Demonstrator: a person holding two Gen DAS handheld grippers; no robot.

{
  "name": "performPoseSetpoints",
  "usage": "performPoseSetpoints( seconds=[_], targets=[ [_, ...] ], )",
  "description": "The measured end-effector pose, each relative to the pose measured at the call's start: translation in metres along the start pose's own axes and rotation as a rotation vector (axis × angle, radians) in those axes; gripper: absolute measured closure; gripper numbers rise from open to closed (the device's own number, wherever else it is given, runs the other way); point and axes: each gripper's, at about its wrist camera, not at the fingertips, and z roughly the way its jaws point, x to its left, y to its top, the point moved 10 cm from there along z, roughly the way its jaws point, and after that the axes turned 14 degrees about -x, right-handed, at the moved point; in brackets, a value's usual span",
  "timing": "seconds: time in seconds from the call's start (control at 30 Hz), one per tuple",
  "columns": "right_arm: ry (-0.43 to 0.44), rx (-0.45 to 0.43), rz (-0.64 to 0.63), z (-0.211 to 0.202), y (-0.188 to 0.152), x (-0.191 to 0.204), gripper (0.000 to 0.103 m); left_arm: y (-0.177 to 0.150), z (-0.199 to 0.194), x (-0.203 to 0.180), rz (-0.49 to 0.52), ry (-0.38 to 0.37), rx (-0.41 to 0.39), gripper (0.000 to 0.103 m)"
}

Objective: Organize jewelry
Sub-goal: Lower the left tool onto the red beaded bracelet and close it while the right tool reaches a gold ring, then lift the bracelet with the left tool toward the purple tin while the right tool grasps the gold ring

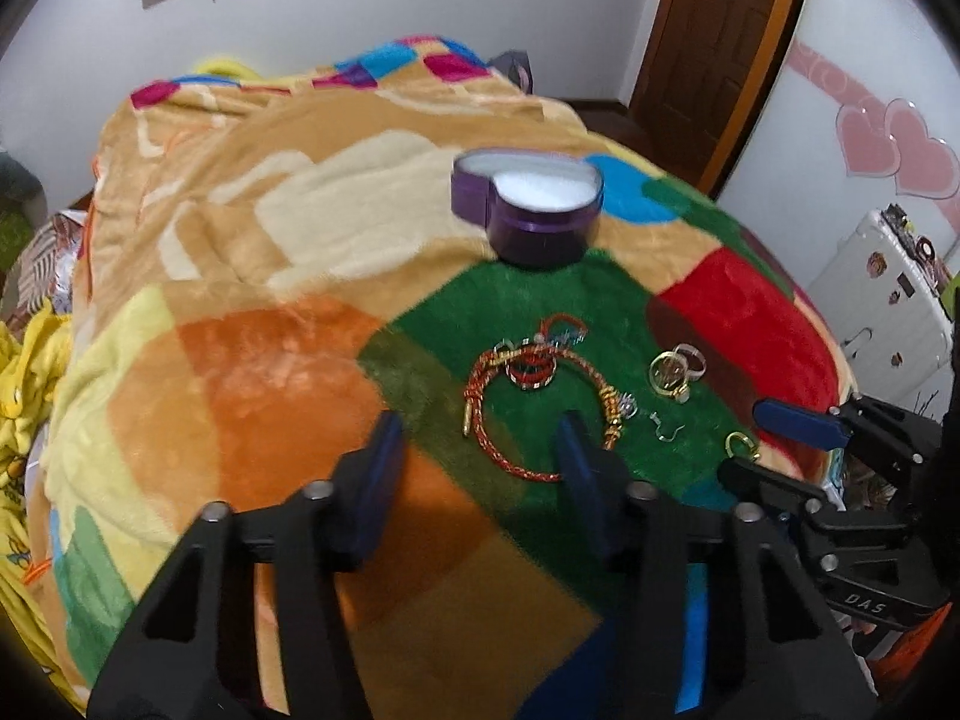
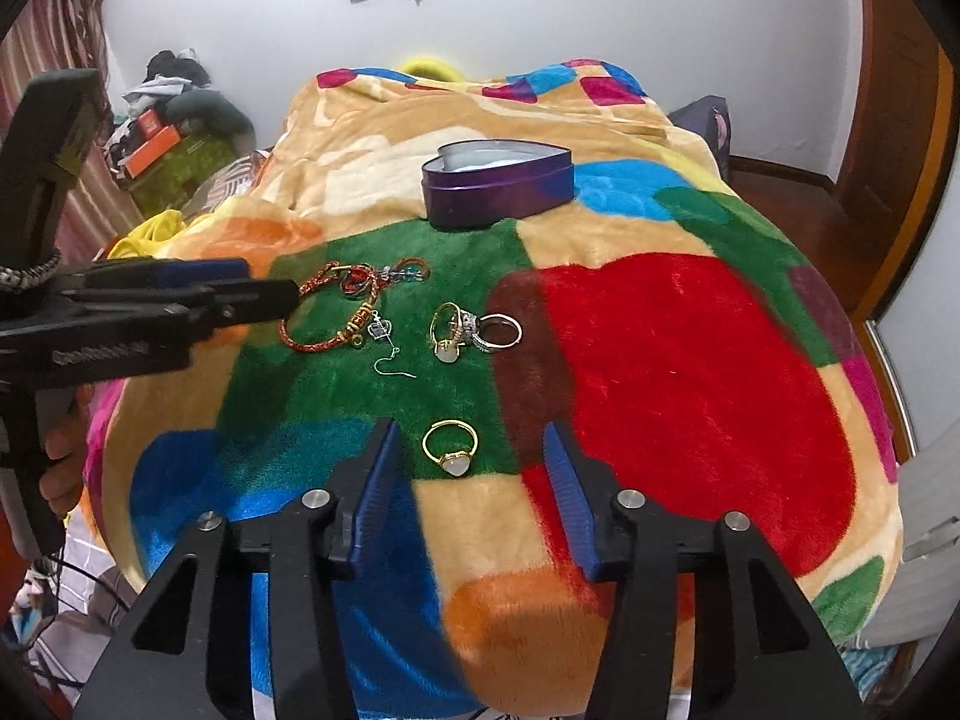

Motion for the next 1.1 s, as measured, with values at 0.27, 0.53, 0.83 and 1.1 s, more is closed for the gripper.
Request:
performPoseSetpoints(
  seconds=[0.27,0.53,0.83,1.1],
  targets=[
    [0.035,0.005,0.008,0.004,-0.001,0.003,0.081,-0.004,0.014,0.007,-0.081,-0.009,0.035,0.076],
    [0.025,-0.005,0.013,0.006,0.004,0.001,0.086,-0.004,0.02,0.014,-0.141,-0.016,0.048,0.098],
    [0.0,-0.059,0.019,-0.009,0.021,-0.008,0.086,0.014,-0.008,0.01,-0.109,-0.006,-0.036,0.099],
    [-0.028,-0.152,0.013,-0.022,0.057,-0.012,0.086,0.043,-0.034,0.011,-0.106,-0.008,-0.138,0.099]
  ],
)
